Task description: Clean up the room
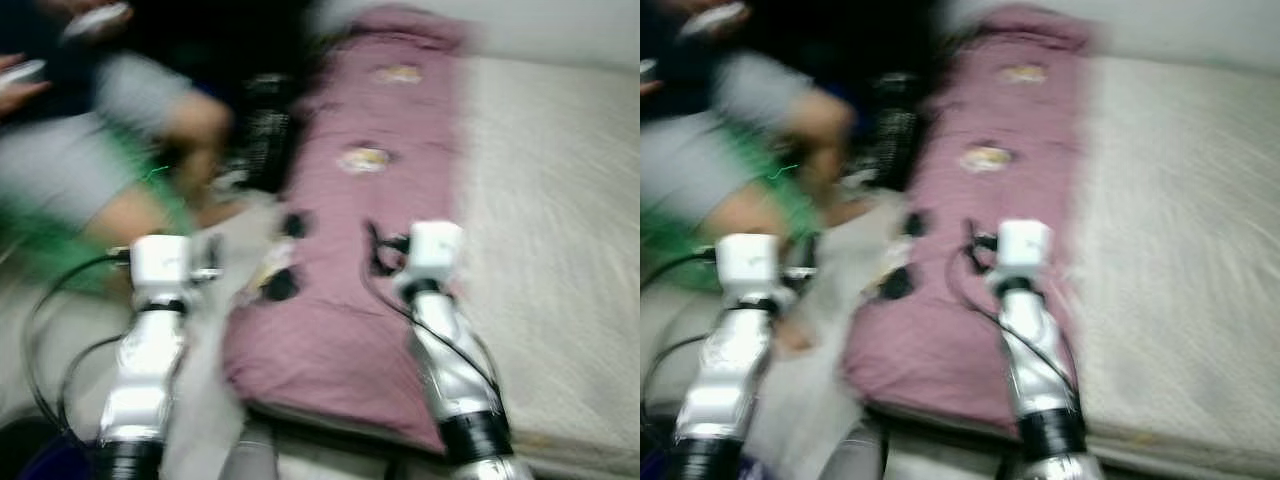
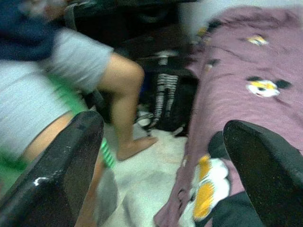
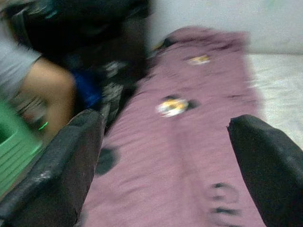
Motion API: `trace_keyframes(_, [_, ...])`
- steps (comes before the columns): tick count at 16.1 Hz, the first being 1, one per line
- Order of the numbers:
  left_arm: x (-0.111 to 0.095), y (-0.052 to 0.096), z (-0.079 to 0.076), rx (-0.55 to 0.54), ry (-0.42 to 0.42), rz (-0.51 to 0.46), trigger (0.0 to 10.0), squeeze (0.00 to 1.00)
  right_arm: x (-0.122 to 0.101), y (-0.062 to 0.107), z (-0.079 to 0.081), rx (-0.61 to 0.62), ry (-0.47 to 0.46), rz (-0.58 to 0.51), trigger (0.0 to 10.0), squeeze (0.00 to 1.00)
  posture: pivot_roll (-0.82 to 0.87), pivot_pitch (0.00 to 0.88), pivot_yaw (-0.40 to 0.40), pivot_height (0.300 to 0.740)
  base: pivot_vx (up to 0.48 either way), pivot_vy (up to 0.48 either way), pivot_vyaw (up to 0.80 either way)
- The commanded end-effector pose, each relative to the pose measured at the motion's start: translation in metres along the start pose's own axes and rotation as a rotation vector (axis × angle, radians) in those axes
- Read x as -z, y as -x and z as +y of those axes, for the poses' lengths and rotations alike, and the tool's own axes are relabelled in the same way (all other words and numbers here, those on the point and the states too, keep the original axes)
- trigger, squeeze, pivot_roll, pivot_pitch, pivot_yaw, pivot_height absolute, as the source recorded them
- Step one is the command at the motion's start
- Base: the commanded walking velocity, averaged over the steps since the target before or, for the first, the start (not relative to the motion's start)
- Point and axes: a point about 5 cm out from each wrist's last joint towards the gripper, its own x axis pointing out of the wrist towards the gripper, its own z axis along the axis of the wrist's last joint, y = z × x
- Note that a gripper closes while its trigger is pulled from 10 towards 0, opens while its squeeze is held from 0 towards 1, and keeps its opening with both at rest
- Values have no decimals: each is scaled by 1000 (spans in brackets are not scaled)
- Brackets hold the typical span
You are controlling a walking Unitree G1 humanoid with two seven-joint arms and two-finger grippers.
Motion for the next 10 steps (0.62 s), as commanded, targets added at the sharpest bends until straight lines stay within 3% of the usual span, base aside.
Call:
trace_keyframes(1, [-2, -1, -12, 17, -15, -10, 10000, 0, 10, 6, -20, 75, 18, 41, 10000, 0, 99, 0, 30, 740, 0, 0, 0])
trace_keyframes(7, [-2, 0, -13, 31, -13, -22, 10000, 0, 10, 7, -21, 80, 20, 42, 10000, 0, 101, 0, 29, 740, 0, 0, 0])
trace_keyframes(10, [-1, 3, -16, 19, -12, -35, 10000, 0, 11, 5, -20, 30, 68, 47, 10000, 0, 97, 0, 17, 740, 0, 0, 0])
